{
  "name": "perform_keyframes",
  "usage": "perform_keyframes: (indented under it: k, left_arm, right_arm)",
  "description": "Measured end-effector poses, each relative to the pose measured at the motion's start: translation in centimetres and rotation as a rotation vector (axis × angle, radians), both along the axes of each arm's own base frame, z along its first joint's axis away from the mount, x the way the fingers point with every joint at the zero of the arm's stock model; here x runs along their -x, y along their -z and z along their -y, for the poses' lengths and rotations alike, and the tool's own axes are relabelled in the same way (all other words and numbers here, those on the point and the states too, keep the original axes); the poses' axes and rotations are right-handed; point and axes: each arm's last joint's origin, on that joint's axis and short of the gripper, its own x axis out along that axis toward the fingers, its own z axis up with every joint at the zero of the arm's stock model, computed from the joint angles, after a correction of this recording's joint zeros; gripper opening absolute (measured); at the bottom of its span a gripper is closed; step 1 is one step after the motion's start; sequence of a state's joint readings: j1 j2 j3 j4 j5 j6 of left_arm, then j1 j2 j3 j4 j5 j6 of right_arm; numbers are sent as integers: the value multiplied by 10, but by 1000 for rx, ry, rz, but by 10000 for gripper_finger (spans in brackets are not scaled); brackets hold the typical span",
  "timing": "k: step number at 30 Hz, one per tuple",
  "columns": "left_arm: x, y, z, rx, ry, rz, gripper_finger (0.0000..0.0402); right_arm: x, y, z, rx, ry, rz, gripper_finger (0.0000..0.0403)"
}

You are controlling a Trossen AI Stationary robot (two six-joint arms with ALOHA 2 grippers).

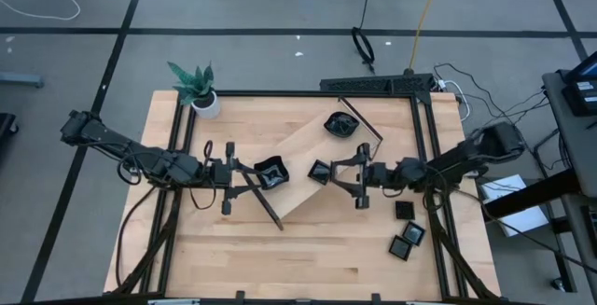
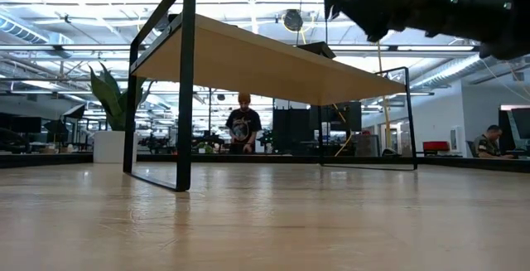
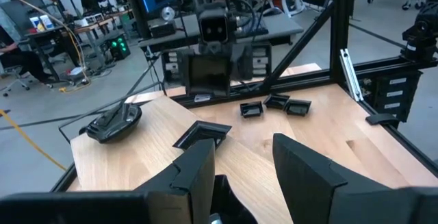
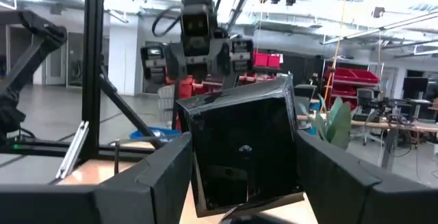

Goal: Pick & Place Mini shaped plates
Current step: Stack the square plate on top of the other square plate

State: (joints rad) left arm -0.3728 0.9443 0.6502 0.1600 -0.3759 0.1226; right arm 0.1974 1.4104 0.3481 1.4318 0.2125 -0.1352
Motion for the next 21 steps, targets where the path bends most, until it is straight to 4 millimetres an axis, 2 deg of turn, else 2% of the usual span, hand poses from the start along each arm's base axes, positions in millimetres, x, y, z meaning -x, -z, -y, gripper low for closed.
perform_keyframes:
  k: [7, 14, 18, 21]
  left_arm:
    - [0, 0, 0, 0, 0, 0, 152]
    - [0, 0, 0, 0, -1, 0, 152]
    - [0, 0, 0, 0, -1, 0, 152]
    - [0, 0, 0, 0, 0, 0, 152]
  right_arm:
    - [-20, 19, -2, -2, 57, -13, 235]
    - [-46, 22, -5, 65, 102, -23, 235]
    - [-48, 23, -3, 74, 189, -43, 235]
    - [-49, 27, -2, 85, 190, -81, 235]
